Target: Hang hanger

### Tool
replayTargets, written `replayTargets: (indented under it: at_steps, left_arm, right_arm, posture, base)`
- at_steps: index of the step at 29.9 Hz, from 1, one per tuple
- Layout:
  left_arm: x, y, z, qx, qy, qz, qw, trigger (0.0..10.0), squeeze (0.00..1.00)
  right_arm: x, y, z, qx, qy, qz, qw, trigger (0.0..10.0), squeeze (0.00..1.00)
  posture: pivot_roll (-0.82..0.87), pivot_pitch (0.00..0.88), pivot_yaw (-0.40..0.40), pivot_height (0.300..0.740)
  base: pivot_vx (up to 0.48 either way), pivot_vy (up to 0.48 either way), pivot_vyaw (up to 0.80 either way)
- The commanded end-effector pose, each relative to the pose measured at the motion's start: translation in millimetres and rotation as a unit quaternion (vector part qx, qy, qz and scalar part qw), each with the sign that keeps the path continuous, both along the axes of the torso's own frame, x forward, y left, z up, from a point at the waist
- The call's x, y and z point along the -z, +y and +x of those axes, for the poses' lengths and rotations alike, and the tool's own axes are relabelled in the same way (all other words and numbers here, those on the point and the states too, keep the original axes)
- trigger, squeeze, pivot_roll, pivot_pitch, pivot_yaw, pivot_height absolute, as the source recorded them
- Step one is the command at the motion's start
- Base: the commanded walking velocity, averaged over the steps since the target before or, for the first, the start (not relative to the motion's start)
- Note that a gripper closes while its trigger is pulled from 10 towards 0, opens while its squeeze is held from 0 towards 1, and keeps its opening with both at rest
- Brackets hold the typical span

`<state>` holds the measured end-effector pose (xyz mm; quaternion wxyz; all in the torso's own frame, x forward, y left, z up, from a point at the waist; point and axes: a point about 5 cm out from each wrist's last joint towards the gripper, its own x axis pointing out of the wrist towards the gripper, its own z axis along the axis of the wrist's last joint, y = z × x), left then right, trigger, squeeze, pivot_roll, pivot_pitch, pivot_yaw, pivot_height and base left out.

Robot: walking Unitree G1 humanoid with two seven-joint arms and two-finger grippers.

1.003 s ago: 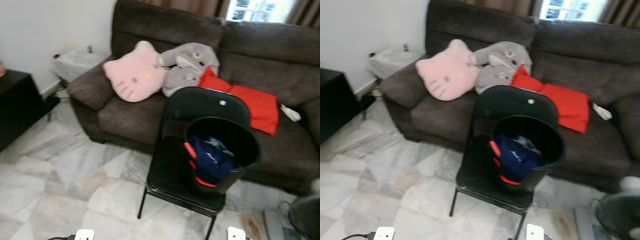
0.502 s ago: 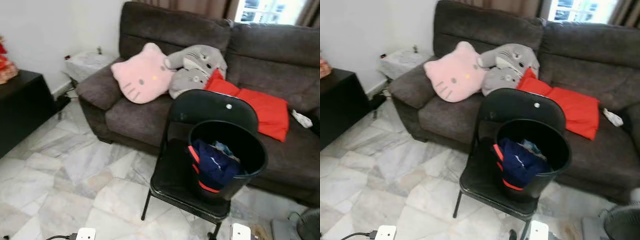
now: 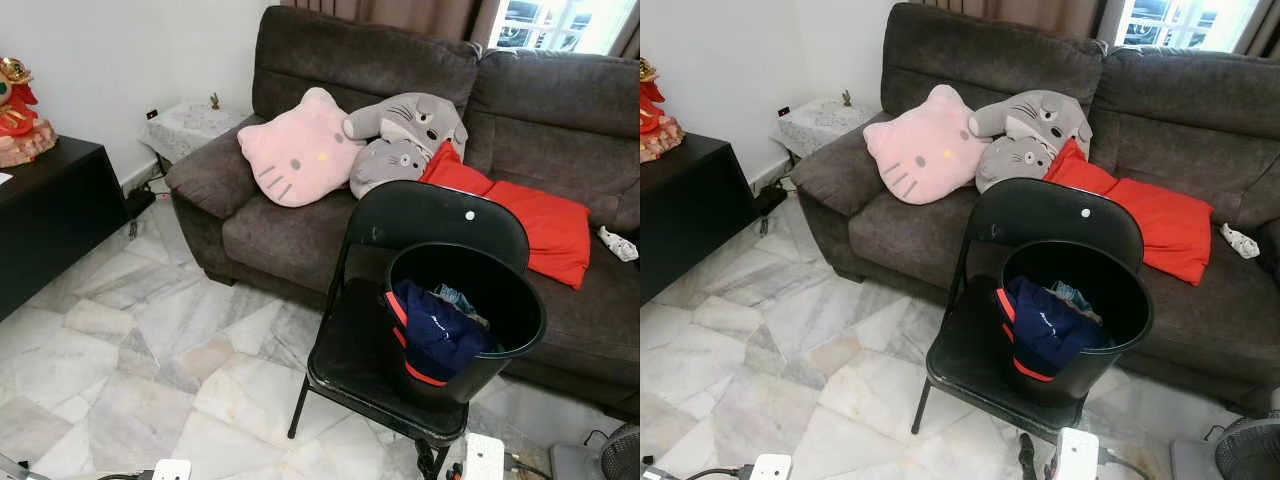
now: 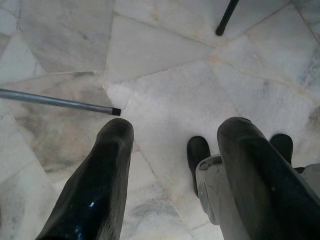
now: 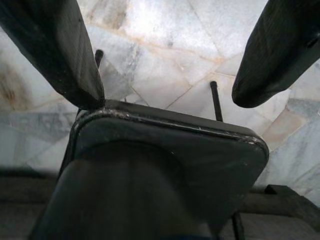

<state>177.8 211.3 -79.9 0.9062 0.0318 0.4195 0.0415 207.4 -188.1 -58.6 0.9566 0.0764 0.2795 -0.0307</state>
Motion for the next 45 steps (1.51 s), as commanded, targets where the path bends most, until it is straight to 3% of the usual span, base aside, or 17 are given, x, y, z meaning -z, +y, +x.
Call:
replayTargets:
  at_steps: [1, 9, 10, 11, 13, 16, 20, 25, 28, 30, 33, 38, 45]
  left_arm:
    - [3.2, 0.3, -6.3, 0.011, 0.015, 0.003, 1.0, 10.0, 0.0]
    - [3.7, 1.0, -7.5, 0.012, 0.018, 0.007, 1.0, 10.0, 0.0]
    - [3.8, 1.1, -7.8, 0.012, 0.018, 0.008, 1.0, 10.0, 0.0]
    - [3.8, 1.2, -7.9, 0.012, 0.019, 0.008, 1.0, 10.0, 0.0]
    - [4.0, 1.3, -8.2, 0.012, 0.019, 0.008, 1.0, 10.0, 0.0]
    - [4.2, 1.4, -8.7, 0.013, 0.02, 0.009, 1.0, 10.0, 0.0]
    - [4.1, 1.5, -8.5, 0.015, 0.021, 0.01, 1.0, 10.0, 0.0]
    - [4.2, 0.9, -8.5, 0.018, 0.022, 0.01, 1.0, 10.0, 0.0]
    - [4.0, 0.7, -7.9, 0.017, 0.02, 0.009, 1.0, 10.0, 0.0]
    - [3.3, 0.3, -6.3, 0.016, 0.017, 0.009, 1.0, 10.0, 0.0]
    - [3.1, 0.7, -6.1, 0.01, 0.015, 0.009, 1.0, 10.0, 0.0]
    - [2.5, 1.5, -4.9, 0.008, 0.015, 0.011, 1.0, 10.0, 0.0]
    - [2.0, 2.9, -4.3, 0.006, 0.015, 0.014, 1.0, 10.0, 0.0]
  right_arm:
    - [0.4, -2.1, -3.0, -0.007, -0.003, -0.011, 1.0, 10.0, 0.0]
    - [-2.7, -1.9, -1.7, -0.025, -0.021, -0.042, 0.999, 10.0, 0.0]
    - [-20.5, -0.7, 10.5, -0.025, -0.106, -0.051, 0.993, 10.0, 0.0]
    - [-47.3, 1.7, 20.1, -0.029, -0.193, -0.064, 0.979, 10.0, 0.0]
    - [-88.0, 7.0, 20.6, -0.031, -0.288, -0.075, 0.954, 10.0, 0.0]
    - [-103.3, 11.0, 9.4, -0.024, -0.299, -0.079, 0.951, 10.0, 0.0]
    - [-111.3, 6.9, 10.4, 0.005, -0.314, -0.066, 0.947, 10.0, 0.0]
    - [-113.5, 3.6, 7.8, 0.023, -0.267, -0.055, 0.962, 10.0, 0.0]
    - [-104.4, 2.0, 12.2, 0.054, -0.224, -0.012, 0.973, 10.0, 0.0]
    - [-91.8, 1.3, 27.9, 0.08, -0.186, 0.017, 0.979, 10.0, 0.0]
    - [-90.0, 2.6, 37.2, 0.086, -0.173, 0.033, 0.981, 10.0, 0.0]
    - [-77.5, -1.2, 55.6, 0.07, -0.109, 0.013, 0.992, 10.0, 0.0]
    - [-67.4, -13.0, 66.1, 0.107, -0.085, 0.024, 0.99, 10.0, 0.0]
  posture:
    - [0.05, 0.022, -0.042, 0.74]
    - [0.05, 0.002, -0.046, 0.74]
    - [0.05, 0.0, -0.045, 0.74]
    - [0.05, 0.0, -0.045, 0.74]
    - [0.04, 0.0, -0.045, 0.74]
    - [0.04, 0.0, -0.044, 0.74]
    - [0.03, 0.0, -0.041, 0.74]
    - [0.03, 0.0, -0.043, 0.74]
    - [0.04, 0.0, -0.043, 0.74]
    - [0.04, 0.0, -0.045, 0.74]
    - [0.04, 0.0, -0.045, 0.74]
    - [0.05, 0.0, -0.039, 0.74]
    - [0.06, 0.008, -0.027, 0.74]
  base:
    - [0.0, 0.0, 0.0]
    - [0.0, 0.0, 0.0]
    - [0.0, 0.0, 0.0]
    - [0.0, 0.0, 0.0]
    - [0.0, 0.0, 0.0]
    - [0.0, 0.0, 0.0]
    - [0.0, 0.0, 0.0]
    - [0.0, 0.0, 0.0]
    - [0.0, 0.0, 0.0]
    - [0.0, 0.0, 0.0]
    - [0.0, 0.0, 0.0]
    - [0.0, 0.0, 0.0]
    - [0.0, 0.0, 0.0]
